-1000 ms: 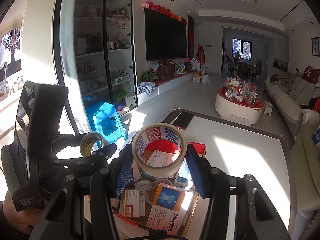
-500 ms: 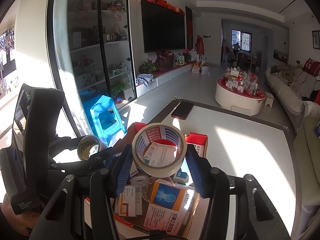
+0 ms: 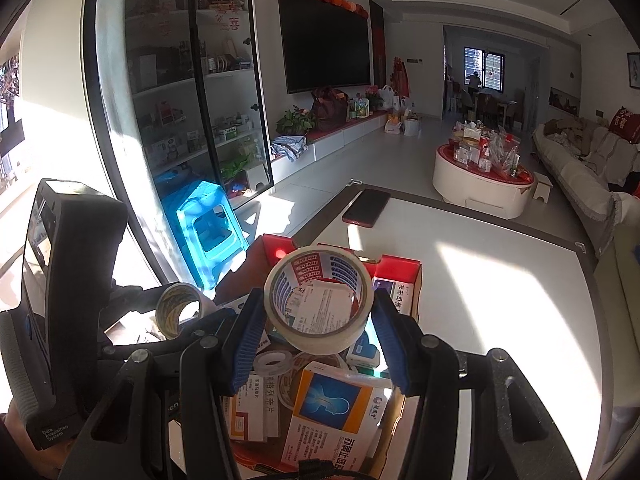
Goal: Organize objects
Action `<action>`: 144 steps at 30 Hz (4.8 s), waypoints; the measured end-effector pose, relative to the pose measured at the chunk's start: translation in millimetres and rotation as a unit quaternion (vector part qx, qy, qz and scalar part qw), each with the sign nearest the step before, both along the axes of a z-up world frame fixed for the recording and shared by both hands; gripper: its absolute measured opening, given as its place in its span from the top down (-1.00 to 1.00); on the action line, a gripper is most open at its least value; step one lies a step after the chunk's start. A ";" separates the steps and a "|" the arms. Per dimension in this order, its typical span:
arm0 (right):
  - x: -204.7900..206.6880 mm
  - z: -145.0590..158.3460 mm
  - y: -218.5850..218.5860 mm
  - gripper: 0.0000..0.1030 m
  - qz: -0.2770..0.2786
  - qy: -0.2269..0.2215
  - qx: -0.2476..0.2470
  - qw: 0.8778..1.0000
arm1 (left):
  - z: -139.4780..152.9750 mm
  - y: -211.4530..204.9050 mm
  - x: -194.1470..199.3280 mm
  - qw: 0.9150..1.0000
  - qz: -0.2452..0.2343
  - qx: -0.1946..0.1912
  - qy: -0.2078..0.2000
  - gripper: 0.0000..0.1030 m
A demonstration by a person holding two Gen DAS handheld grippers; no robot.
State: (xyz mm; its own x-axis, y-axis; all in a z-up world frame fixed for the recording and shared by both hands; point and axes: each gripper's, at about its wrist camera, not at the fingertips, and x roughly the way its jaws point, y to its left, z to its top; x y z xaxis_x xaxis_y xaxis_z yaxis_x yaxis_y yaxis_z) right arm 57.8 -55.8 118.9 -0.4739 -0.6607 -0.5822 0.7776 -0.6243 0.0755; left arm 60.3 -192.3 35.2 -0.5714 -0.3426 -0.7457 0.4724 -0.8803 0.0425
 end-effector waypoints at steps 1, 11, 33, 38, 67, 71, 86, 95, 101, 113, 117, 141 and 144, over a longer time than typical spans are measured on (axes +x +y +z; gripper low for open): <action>-1.1 -1.5 -0.8 -0.02 0.000 -0.001 0.001 1.000 | -1.7 -0.6 -1.1 1.000 0.000 0.001 -0.001 -0.01; -11.1 -8.9 -10.9 -0.02 0.000 -0.008 0.006 1.000 | -13.7 -4.4 -8.7 1.000 -0.001 0.008 -0.013 -0.01; -27.9 -28.3 -32.3 -0.02 0.003 -0.018 0.022 1.000 | -29.3 -10.9 -22.3 0.999 -0.004 0.027 -0.027 -0.01; -31.0 -33.7 -36.2 -0.02 0.001 -0.022 0.028 0.999 | -32.5 -11.8 -26.1 0.999 -0.006 0.030 -0.031 -0.01; -43.0 -50.6 -46.9 -0.02 0.001 -0.038 0.037 0.999 | -46.8 -17.0 -36.7 0.998 -0.008 0.041 -0.042 -0.01; -45.1 -53.4 -48.1 -0.02 0.000 -0.040 0.039 0.998 | -48.4 -17.5 -38.3 0.998 -0.010 0.043 -0.045 -0.01; -54.2 -61.7 -50.8 -0.03 -0.005 -0.054 0.047 0.997 | -54.3 -17.0 -42.6 0.998 -0.011 0.043 -0.052 -0.01; -56.0 -64.7 -50.2 -0.03 -0.005 -0.057 0.050 0.997 | -59.3 -16.6 -43.7 0.997 -0.015 0.044 -0.061 -0.01; -58.3 -66.3 -48.0 -0.13 -0.011 -0.062 0.051 0.997 | -59.6 -15.3 -43.7 0.997 -0.015 0.040 -0.065 -0.02; -54.5 -53.5 -38.0 -0.16 -0.020 -0.056 0.040 0.997 | -48.3 -7.7 -39.6 0.998 -0.018 0.026 -0.061 -0.50; -52.3 -46.3 -30.7 -0.17 -0.026 -0.052 0.033 0.998 | -40.9 -3.6 -36.3 0.998 -0.020 0.024 -0.052 -0.57; -54.8 -6.9 112.3 -0.47 -0.144 -0.003 0.003 0.990 | 9.8 117.1 -58.3 0.991 -0.128 0.010 -0.020 -0.93; -67.7 -20.6 150.2 -0.48 -0.185 -0.003 0.019 0.983 | 3.1 147.5 -69.2 0.988 -0.152 0.018 -0.032 -0.97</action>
